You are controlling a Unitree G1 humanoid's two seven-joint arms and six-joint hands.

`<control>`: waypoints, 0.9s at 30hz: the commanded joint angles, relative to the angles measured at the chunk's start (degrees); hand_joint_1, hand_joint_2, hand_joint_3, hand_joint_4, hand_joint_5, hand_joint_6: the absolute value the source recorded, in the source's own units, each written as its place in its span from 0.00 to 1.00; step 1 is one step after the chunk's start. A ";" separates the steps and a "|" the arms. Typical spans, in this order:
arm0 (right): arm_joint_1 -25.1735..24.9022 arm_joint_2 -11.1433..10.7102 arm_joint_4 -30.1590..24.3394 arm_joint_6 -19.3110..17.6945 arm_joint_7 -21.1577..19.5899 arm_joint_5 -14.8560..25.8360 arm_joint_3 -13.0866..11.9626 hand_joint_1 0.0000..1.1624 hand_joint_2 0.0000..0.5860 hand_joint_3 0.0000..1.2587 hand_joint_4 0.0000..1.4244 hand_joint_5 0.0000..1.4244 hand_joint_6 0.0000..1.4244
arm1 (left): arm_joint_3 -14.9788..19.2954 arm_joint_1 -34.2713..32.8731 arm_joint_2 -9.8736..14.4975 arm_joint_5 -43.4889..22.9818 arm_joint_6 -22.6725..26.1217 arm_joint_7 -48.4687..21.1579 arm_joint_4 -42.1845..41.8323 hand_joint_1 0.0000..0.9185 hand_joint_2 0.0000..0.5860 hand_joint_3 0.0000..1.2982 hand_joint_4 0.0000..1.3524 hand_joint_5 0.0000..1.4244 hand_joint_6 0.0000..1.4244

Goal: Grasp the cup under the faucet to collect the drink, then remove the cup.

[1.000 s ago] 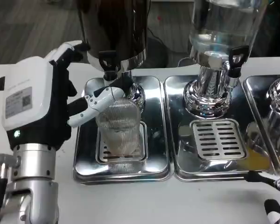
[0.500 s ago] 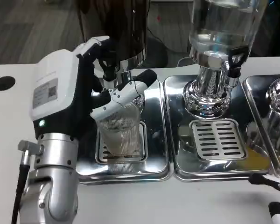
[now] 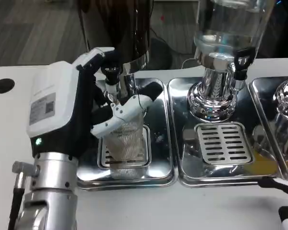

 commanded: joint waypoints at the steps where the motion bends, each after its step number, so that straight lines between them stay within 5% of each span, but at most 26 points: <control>1: 0.45 -0.07 -0.67 -0.88 0.57 0.46 -0.01 0.35 0.83 0.24 0.13 0.10 0.06 | -0.40 2.57 0.26 0.42 -1.07 -0.95 -0.32 0.06 0.08 0.32 0.29 0.61 0.67; 27: 0.82 -0.25 -0.68 -1.20 0.96 1.07 -0.28 0.35 0.81 0.24 0.13 0.10 0.06 | 0.45 3.83 -0.42 0.34 -2.25 -0.81 -0.60 0.06 0.08 0.32 0.29 0.61 0.67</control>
